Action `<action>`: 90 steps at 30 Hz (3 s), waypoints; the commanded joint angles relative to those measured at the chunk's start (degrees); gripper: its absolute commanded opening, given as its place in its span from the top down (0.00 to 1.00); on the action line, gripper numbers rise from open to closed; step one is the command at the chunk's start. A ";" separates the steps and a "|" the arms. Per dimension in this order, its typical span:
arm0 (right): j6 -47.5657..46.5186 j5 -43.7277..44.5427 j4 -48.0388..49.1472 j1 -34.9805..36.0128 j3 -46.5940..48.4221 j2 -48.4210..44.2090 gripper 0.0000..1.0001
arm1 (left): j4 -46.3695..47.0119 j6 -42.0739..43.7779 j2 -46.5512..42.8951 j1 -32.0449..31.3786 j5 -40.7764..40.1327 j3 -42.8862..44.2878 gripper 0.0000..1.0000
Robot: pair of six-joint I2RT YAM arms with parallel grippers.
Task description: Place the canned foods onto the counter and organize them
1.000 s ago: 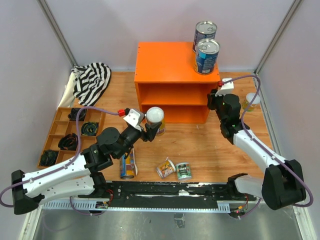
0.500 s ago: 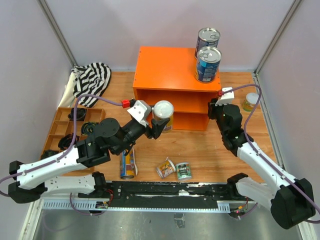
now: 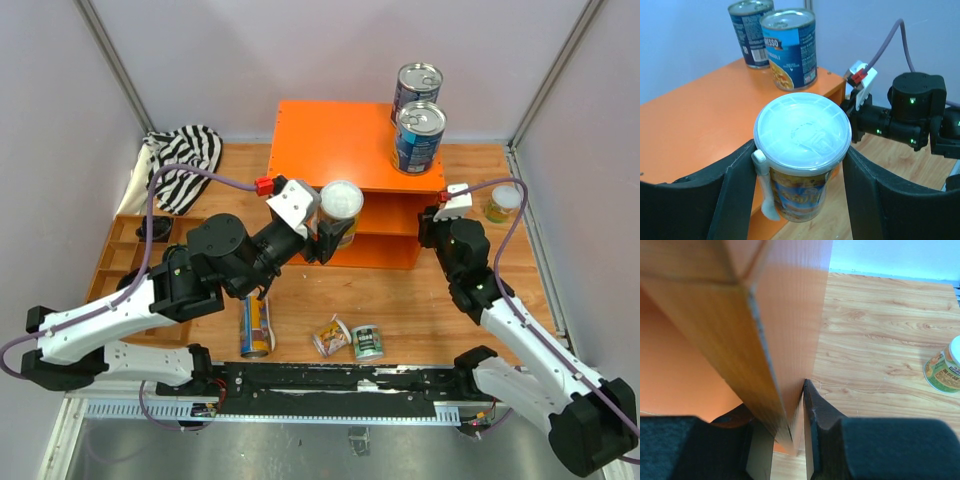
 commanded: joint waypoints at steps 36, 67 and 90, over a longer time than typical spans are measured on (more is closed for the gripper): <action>5.73 -5.22 -3.35 3.07 2.53 -3.17 0.99 | -2.42 0.65 22.24 18.01 13.65 37.07 1.00; 9.40 -4.07 -9.48 3.20 0.31 -10.15 0.18 | 7.44 -10.69 33.23 34.17 34.21 41.97 1.00; 10.54 -3.74 -19.65 6.22 0.06 -22.92 0.16 | 6.22 -4.89 40.71 34.57 33.53 46.38 1.00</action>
